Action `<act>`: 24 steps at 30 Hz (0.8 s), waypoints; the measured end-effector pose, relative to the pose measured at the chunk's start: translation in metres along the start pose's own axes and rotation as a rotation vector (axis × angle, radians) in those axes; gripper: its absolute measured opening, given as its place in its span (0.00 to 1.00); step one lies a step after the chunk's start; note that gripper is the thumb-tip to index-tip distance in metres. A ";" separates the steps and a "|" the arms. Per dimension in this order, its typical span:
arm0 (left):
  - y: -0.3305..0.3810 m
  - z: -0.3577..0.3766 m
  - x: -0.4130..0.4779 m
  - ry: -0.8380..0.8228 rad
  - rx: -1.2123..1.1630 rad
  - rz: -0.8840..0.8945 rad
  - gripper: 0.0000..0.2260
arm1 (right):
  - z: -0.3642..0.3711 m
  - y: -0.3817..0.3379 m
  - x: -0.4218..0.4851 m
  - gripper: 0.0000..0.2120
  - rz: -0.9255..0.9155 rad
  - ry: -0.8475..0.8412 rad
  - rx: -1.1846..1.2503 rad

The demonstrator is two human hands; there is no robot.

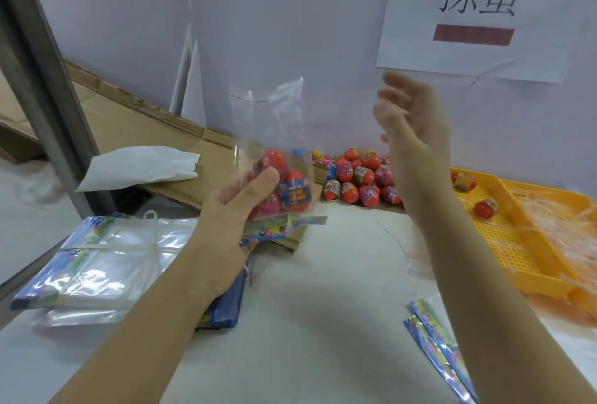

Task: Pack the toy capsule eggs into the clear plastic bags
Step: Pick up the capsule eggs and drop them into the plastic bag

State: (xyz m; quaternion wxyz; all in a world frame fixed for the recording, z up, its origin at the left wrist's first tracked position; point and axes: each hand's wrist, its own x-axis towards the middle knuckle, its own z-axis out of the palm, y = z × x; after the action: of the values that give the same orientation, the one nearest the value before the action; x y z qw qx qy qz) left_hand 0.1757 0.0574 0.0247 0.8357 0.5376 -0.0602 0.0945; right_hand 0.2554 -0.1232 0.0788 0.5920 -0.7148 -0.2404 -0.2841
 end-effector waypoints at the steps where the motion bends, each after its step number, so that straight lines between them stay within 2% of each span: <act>1: 0.000 0.001 0.000 0.051 -0.025 -0.005 0.12 | -0.003 0.016 -0.001 0.18 0.074 -0.020 -0.131; 4: -0.001 0.004 0.001 0.161 -0.001 -0.009 0.09 | -0.004 0.064 -0.015 0.27 0.326 -0.279 -0.557; 6: -0.001 0.004 0.001 0.200 0.009 -0.016 0.14 | 0.002 0.084 -0.029 0.28 0.410 -0.513 -0.790; 8: -0.001 0.004 0.001 0.231 0.025 -0.019 0.23 | 0.005 0.098 -0.038 0.28 0.407 -0.617 -0.983; 10: -0.002 0.004 0.002 0.241 0.031 -0.018 0.22 | 0.005 0.102 -0.039 0.25 0.329 -0.508 -1.067; 12: -0.003 0.003 0.002 0.238 0.031 -0.012 0.16 | 0.004 0.102 -0.037 0.21 0.244 -0.367 -1.119; 15: -0.004 0.003 0.002 0.219 0.046 -0.011 0.10 | 0.005 0.102 -0.038 0.20 0.225 -0.355 -1.216; 17: -0.004 0.003 0.002 0.217 0.055 -0.013 0.12 | 0.006 0.101 -0.040 0.18 0.192 -0.365 -1.274; 19: -0.004 0.002 0.002 0.211 0.069 -0.014 0.14 | 0.005 0.100 -0.039 0.14 0.136 -0.305 -1.261; 20: -0.004 0.001 0.002 0.208 0.077 -0.012 0.14 | 0.005 0.096 -0.038 0.13 0.122 -0.238 -1.177; 24: -0.004 0.001 0.002 0.197 0.104 -0.004 0.15 | 0.004 0.055 -0.020 0.09 0.174 0.068 -0.392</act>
State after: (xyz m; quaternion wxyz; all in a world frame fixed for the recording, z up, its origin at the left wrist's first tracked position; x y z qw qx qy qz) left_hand 0.1785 0.0545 0.0216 0.8088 0.5684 0.0283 0.1483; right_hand 0.2787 -0.1295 0.0255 0.4719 -0.8243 -0.0980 -0.2972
